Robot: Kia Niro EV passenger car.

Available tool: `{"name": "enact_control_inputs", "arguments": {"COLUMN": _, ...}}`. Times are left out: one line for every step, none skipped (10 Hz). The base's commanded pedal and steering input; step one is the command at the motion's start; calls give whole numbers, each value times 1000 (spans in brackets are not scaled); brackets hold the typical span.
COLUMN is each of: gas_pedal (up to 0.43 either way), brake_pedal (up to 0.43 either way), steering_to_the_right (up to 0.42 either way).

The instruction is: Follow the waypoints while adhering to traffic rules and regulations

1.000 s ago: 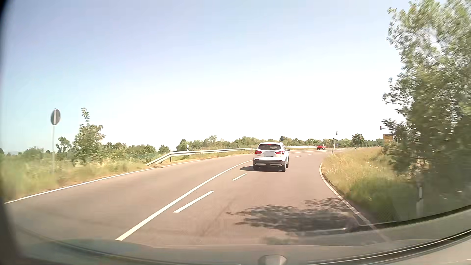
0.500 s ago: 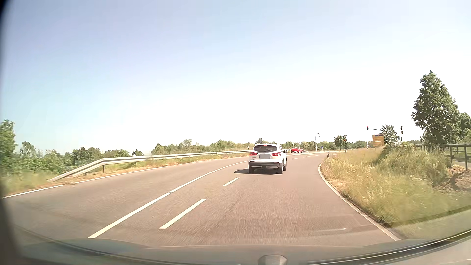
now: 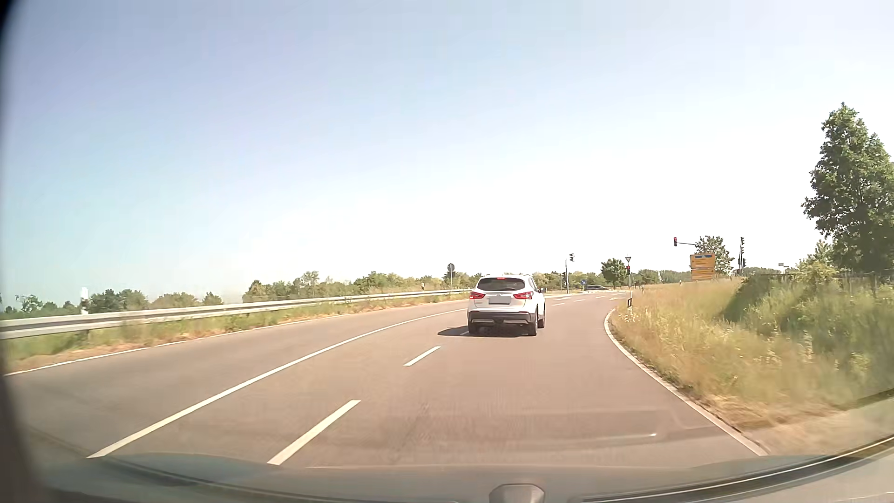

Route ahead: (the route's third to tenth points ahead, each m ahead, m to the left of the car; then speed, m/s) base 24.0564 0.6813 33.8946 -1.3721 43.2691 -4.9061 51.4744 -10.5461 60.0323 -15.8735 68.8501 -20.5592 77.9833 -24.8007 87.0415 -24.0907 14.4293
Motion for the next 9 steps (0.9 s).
{"name": "enact_control_inputs", "arguments": {"gas_pedal": 0, "brake_pedal": 30, "steering_to_the_right": 41}}
{"name": "enact_control_inputs", "arguments": {"gas_pedal": 0, "brake_pedal": 30, "steering_to_the_right": 38}}
{"name": "enact_control_inputs", "arguments": {"gas_pedal": 0, "brake_pedal": 30, "steering_to_the_right": 35}}
{"name": "enact_control_inputs", "arguments": {"gas_pedal": 0, "brake_pedal": 30, "steering_to_the_right": 32}}
{"name": "enact_control_inputs", "arguments": {"gas_pedal": 0, "brake_pedal": 30, "steering_to_the_right": 33}}
{"name": "enact_control_inputs", "arguments": {"gas_pedal": 0, "brake_pedal": 30, "steering_to_the_right": 32}}
{"name": "enact_control_inputs", "arguments": {"gas_pedal": 0, "brake_pedal": 37, "steering_to_the_right": 32}}
{"name": "enact_control_inputs", "arguments": {"gas_pedal": 0, "brake_pedal": 49, "steering_to_the_right": 32}}
{"name": "enact_control_inputs", "arguments": {"gas_pedal": 0, "brake_pedal": 79, "steering_to_the_right": 32}}
